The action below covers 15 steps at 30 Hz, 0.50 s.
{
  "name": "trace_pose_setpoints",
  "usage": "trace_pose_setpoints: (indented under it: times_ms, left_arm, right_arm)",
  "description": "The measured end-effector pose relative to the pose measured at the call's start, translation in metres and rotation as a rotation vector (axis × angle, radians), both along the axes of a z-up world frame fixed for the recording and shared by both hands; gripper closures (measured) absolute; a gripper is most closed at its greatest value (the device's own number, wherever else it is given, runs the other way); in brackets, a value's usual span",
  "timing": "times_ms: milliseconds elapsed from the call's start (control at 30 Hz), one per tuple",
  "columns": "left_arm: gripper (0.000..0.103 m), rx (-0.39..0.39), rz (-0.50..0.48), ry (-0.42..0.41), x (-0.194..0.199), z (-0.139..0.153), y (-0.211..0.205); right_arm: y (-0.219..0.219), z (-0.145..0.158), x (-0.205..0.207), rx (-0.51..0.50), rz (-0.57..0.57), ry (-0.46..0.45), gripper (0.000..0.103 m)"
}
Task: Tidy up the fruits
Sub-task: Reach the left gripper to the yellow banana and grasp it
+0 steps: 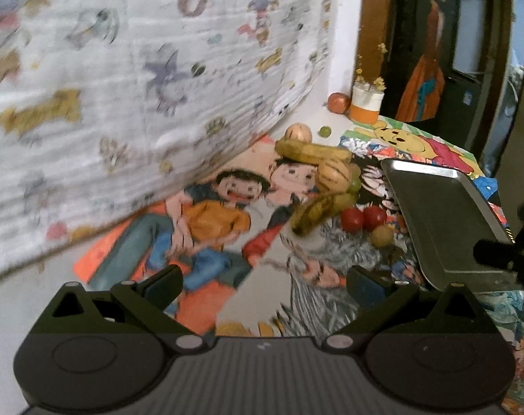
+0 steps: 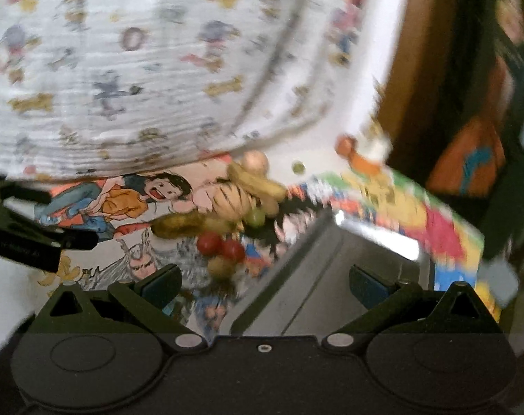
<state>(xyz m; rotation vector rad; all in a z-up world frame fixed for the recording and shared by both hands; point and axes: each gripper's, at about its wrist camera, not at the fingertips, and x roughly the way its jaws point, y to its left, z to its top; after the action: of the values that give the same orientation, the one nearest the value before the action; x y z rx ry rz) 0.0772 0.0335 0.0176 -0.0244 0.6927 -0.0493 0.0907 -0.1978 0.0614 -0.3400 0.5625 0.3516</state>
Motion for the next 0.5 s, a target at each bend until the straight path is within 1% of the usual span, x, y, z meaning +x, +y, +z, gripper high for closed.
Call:
trace_pose_setpoints:
  times_ms: [67, 167, 300, 367, 467, 500]
  left_arm:
    - [0.0, 0.018, -0.03, -0.014, 0.009, 0.002, 0.002]
    - [0.0, 0.04, -0.065, -0.021, 0.023, 0.001, 0.005]
    - [0.0, 0.042, -0.118, -0.021, 0.045, -0.004, 0.009]
    - [0.0, 0.058, -0.156, -0.022, 0.056, -0.009, 0.009]
    - [0.0, 0.083, -0.21, -0.013, 0.073, -0.017, 0.005]
    - [0.0, 0.085, -0.224, -0.011, 0.078, -0.019, 0.004]
  right_arm:
    - [0.005, 0.004, 0.009, -0.036, 0.053, -0.016, 0.0]
    - [0.012, 0.002, 0.019, -0.076, 0.126, -0.017, 0.0]
    - [0.022, -0.013, 0.034, -0.104, 0.201, 0.031, 0.001]
    - [0.025, -0.023, 0.042, -0.098, 0.215, 0.067, 0.001]
    - [0.025, -0.038, 0.054, -0.073, 0.198, 0.104, 0.002]
    - [0.025, -0.042, 0.059, -0.06, 0.189, 0.121, 0.004]
